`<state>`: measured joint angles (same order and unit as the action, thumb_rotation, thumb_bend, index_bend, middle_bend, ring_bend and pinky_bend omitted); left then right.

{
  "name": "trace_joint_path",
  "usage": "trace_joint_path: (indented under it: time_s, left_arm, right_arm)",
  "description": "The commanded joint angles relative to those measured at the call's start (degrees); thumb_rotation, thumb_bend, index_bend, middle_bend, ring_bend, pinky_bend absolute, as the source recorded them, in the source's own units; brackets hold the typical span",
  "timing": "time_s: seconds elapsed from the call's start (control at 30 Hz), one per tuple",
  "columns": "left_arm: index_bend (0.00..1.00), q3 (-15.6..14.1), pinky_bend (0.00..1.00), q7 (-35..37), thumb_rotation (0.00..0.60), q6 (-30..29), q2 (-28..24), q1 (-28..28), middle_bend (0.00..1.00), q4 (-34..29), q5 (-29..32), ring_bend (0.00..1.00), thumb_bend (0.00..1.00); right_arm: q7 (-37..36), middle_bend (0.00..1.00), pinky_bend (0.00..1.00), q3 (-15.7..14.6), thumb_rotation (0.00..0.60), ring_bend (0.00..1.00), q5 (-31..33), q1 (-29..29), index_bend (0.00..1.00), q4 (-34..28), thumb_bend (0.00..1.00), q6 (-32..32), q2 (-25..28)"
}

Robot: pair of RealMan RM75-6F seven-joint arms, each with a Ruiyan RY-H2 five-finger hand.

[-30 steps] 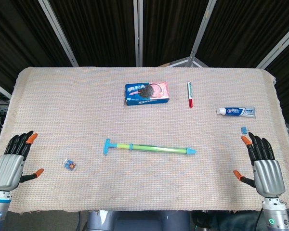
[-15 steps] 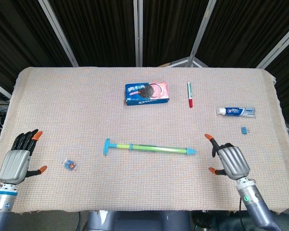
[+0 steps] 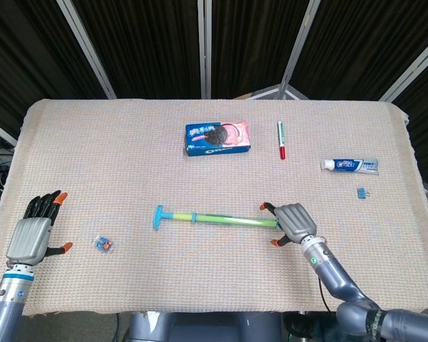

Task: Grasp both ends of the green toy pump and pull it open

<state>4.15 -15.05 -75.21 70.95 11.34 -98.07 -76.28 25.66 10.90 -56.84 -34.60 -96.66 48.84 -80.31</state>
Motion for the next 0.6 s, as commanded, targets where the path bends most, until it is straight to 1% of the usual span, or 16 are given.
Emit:
trace_joint_path:
  time_s: [0.03, 0.1, 0.2, 0.27, 0.5, 0.6]
  left_arm:
    - [0.0, -0.07, 0.0, -0.25, 0.6, -0.18, 0.08, 0.05, 0.0, -0.16, -0.03, 0.0, 0.0]
    - [0.0, -0.17, 0.0, -0.28, 0.6, -0.32, 0.06, 0.05, 0.0, -0.34, -0.11, 0.0, 0.0]
    - [0.0, -0.33, 0.0, -0.26, 0.6, -0.54, -0.02, 0.01, 0.0, -0.54, -0.25, 0.0, 0.0]
    - [0.0, -0.39, 0.0, -0.21, 0.6, -0.64, -0.06, 0.0, 0.0, -0.61, -0.3, 0.0, 0.0]
    - [0.0, -0.53, 0.0, 0.16, 0.6, -0.62, -0.25, 0.08, 0.0, -0.61, -0.3, 0.0, 0.0]
    - [0.0, -0.65, 0.0, 0.16, 0.6, -0.65, -0.27, 0.16, 0.0, -0.74, -0.48, 0.0, 0.0]
  right_arm:
    - [3.91, 1.0, 1.0, -0.71, 0.6, 1.0, 3.41, -2.56, 0.31, 3.33, 0.16, 1.39, -4.25]
    - [5.1, 1.0, 1.0, -1.11, 0.6, 1.0, 4.07, -3.04, 0.33, 4.38, 0.18, 2.73, -5.54]
    - [6.5, 1.0, 1.0, -1.88, 0.6, 1.0, 2.95, -3.27, 0.35, 6.4, 0.22, 5.41, -7.46]
    - [6.68, 1.0, 1.0, -2.23, 0.6, 1.0, 2.58, -3.26, 0.36, 7.0, 0.23, 6.27, -8.04]
    - [6.71, 1.0, 1.0, -3.29, 0.6, 1.0, 2.22, -3.05, 0.37, 6.12, 0.23, 7.32, -7.39]
    - [6.42, 1.0, 1.0, -3.9, 0.6, 1.0, 1.86, -2.8, 0.38, 6.81, 0.23, 7.85, -7.65]
